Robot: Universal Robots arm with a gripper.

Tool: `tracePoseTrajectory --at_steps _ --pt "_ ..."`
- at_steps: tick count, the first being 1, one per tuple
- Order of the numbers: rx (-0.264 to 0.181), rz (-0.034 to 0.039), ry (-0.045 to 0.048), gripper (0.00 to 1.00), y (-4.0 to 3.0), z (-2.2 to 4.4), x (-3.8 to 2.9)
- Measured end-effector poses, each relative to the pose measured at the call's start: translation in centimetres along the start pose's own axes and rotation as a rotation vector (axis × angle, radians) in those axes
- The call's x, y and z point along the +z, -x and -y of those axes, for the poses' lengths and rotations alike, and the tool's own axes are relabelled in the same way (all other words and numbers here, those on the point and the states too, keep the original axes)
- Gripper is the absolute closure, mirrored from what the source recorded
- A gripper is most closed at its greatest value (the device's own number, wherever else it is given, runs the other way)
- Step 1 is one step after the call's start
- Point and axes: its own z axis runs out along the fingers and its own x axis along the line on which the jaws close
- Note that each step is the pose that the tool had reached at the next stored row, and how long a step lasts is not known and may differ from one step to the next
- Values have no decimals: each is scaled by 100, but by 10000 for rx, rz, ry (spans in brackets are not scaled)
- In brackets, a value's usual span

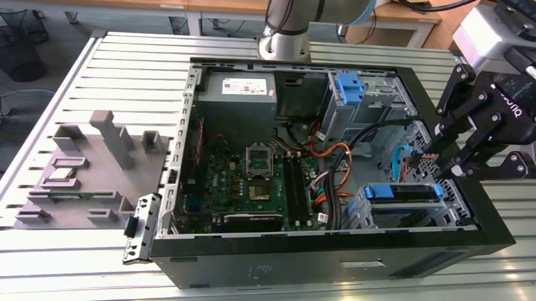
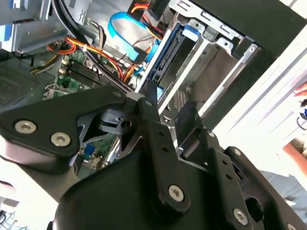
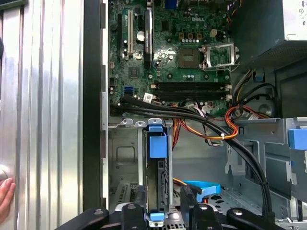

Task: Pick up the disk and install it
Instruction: 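Insert the disk into the insertion slot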

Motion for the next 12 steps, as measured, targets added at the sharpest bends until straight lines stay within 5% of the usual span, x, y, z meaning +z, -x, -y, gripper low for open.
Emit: tracePoseTrajectory --at_steps 12 --pt "-39 2 -172 58 -13 -54 151"
